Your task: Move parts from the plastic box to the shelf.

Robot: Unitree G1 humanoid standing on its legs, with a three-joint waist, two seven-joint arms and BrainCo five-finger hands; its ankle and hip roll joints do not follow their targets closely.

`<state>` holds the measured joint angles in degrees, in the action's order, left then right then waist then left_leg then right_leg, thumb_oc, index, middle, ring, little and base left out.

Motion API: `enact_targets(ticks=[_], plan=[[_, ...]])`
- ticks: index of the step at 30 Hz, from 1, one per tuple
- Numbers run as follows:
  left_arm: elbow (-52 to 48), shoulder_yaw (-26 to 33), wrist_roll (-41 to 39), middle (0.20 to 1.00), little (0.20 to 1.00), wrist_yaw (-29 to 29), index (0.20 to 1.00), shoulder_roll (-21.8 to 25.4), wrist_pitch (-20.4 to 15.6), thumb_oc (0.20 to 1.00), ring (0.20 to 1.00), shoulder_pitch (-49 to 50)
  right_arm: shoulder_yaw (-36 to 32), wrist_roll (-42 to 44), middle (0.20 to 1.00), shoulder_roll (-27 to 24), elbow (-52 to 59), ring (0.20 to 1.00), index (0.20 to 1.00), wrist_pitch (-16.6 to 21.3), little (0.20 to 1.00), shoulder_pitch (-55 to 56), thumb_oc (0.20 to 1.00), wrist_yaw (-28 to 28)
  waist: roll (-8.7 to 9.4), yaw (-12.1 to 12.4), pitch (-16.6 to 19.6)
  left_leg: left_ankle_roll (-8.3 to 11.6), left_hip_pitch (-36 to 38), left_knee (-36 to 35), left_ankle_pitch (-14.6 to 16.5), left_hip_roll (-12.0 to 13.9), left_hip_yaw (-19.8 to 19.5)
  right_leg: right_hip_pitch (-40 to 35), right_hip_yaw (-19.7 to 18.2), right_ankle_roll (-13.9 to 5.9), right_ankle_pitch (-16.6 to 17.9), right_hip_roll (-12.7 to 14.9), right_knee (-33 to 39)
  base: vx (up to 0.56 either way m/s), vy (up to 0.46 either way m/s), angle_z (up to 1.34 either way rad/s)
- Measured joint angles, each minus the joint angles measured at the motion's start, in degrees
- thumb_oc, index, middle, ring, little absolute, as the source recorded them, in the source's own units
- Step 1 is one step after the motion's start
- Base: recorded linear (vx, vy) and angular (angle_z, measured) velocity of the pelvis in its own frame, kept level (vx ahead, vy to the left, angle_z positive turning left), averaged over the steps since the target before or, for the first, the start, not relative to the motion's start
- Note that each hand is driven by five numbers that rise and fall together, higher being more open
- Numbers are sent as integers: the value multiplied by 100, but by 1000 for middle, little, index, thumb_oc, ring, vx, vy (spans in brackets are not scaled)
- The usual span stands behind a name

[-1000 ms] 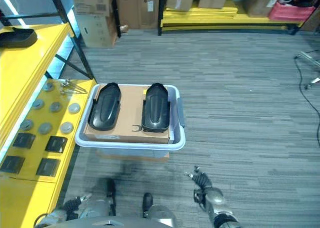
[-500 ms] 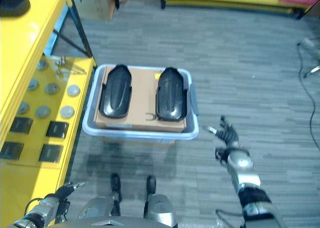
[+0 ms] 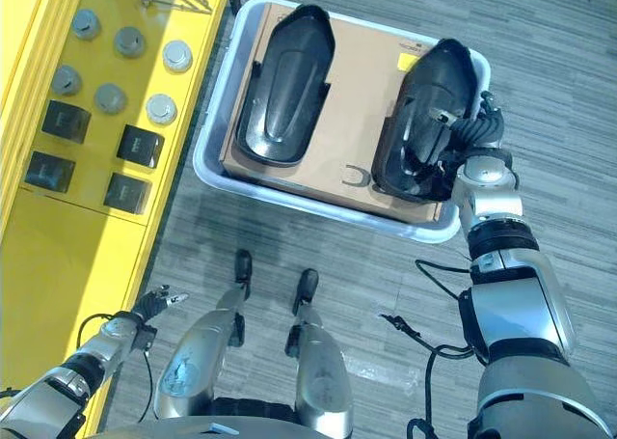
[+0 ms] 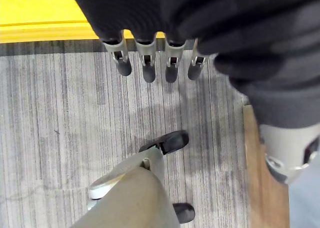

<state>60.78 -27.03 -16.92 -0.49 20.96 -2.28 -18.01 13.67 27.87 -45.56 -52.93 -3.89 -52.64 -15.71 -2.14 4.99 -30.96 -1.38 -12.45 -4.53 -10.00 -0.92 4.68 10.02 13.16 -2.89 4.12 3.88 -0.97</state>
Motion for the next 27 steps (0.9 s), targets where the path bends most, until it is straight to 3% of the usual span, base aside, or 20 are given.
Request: enact_targets(ticks=[5,13,14,17,23,27], plan=[[-69,-167,-107,1000,1000,4,1000,26,-146,1000,1000,-92,205,-19,1000,30,-483,1000,1000,-276,1000,-101,1000,-484,0,22,-6,-66,-184,-1,-49,-11,-28,262,14,-16,-71,27,-197,2,6,3],[-166,-185,-257,1000,1000,-3,1000,42,-184,1000,1000,-80,205,-117,1000,33,-483,1000,1000,-675,1000,-6,1000,-553,-7,-47,-4,-94,-224,-1,-82,-16,14,374,-9,-15,-69,63,-291,-2,29,-3],[-167,-183,-317,1000,1000,-10,1000,50,-192,1000,1000,-80,208,-118,200,34,-515,200,200,-791,200,44,200,-528,-12,-46,-1,-92,-223,-1,-85,-16,18,377,-14,-15,-69,64,-298,0,0,0],[-289,-182,-326,1000,1000,-40,1000,64,-197,1000,1000,-62,199,-147,200,42,-702,200,200,-1035,200,116,200,-108,-14,-34,0,-94,-212,-1,-91,-15,21,372,-14,-15,-69,66,-307,0,0,0],[-382,-176,-312,1000,1000,-77,1000,101,-214,1000,1000,-28,80,-146,200,105,-943,200,200,-1051,200,417,200,273,-20,9,5,-88,135,-2,-90,-9,-16,-25,30,-12,-72,61,-251,-36,-66,5],[-394,66,-185,1000,1000,-76,1000,134,-241,1000,1000,203,-181,-87,200,239,-1103,200,200,-883,200,882,200,549,-73,-8,63,71,760,-8,81,-11,-21,-915,70,-10,111,14,311,8,-20,3]])
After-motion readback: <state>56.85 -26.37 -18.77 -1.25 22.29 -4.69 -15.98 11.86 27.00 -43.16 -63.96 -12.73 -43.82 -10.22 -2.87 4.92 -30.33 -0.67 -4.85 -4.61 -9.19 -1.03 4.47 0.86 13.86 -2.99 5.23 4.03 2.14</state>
